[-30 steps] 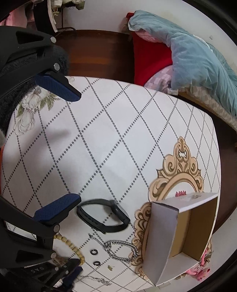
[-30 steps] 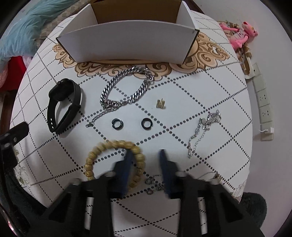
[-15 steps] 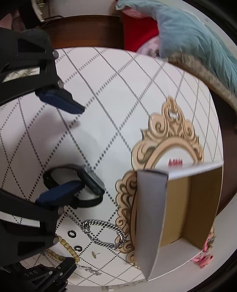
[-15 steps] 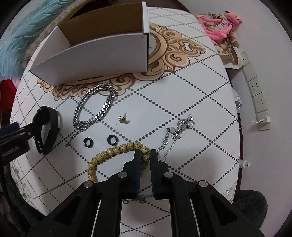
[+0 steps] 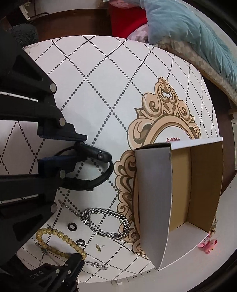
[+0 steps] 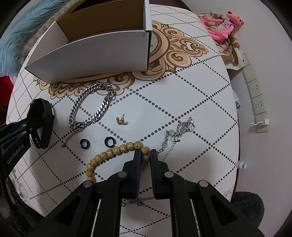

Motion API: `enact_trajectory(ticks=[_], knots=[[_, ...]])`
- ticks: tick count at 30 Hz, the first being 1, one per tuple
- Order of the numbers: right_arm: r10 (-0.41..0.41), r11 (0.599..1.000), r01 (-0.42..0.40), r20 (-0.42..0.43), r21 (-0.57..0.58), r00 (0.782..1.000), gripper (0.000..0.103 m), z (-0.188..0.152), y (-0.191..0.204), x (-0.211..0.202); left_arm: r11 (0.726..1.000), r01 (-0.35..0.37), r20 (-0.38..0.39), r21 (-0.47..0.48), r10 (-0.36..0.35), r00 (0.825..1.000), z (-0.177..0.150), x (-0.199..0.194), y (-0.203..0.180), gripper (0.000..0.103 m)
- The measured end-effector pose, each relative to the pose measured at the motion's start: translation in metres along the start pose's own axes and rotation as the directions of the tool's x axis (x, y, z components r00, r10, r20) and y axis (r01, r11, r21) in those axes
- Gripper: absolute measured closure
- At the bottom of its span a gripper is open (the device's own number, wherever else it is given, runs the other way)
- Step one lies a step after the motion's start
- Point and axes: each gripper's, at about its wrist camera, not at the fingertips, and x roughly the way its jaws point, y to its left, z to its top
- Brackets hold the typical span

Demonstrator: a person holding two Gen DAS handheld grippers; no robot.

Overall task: Organize jewelry
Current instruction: 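Grasp the black watch band with the left tool while the right tool grasps the wooden bead bracelet, then carry the watch with the left tool into the white box while the right tool drops the bead bracelet in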

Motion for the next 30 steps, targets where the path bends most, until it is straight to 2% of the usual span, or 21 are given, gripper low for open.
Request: enact_trajectory(ticks=[8, 16, 24, 30], knots=[[0.008, 1.000, -0.008, 0.037, 0.001, 0.999, 0.094, -0.003, -0.001, -0.003, 1.000, 0.007, 0.034, -0.018, -0.007, 0.999, -0.014, -0.019, 0.000, 0.093], [0.040, 0.999, -0.038, 0.155, -0.017, 0.987, 0.094, -0.004, 0.012, -0.050, 0.998, 0.044, 0.115, -0.033, -0.040, 0.993, -0.016, -0.062, 0.002, 0.093], [0.098, 0.995, -0.090, 0.271, -0.043, 0.958, 0.094, 0.018, 0.014, -0.107, 0.993, 0.105, 0.208, -0.046, -0.093, 0.974, 0.009, -0.110, 0.016, 0.093], [0.176, 0.984, -0.165, 0.334, -0.061, 0.926, 0.094, 0.054, 0.005, -0.146, 0.985, 0.162, 0.259, -0.051, -0.144, 0.955, 0.049, -0.135, 0.021, 0.093]])
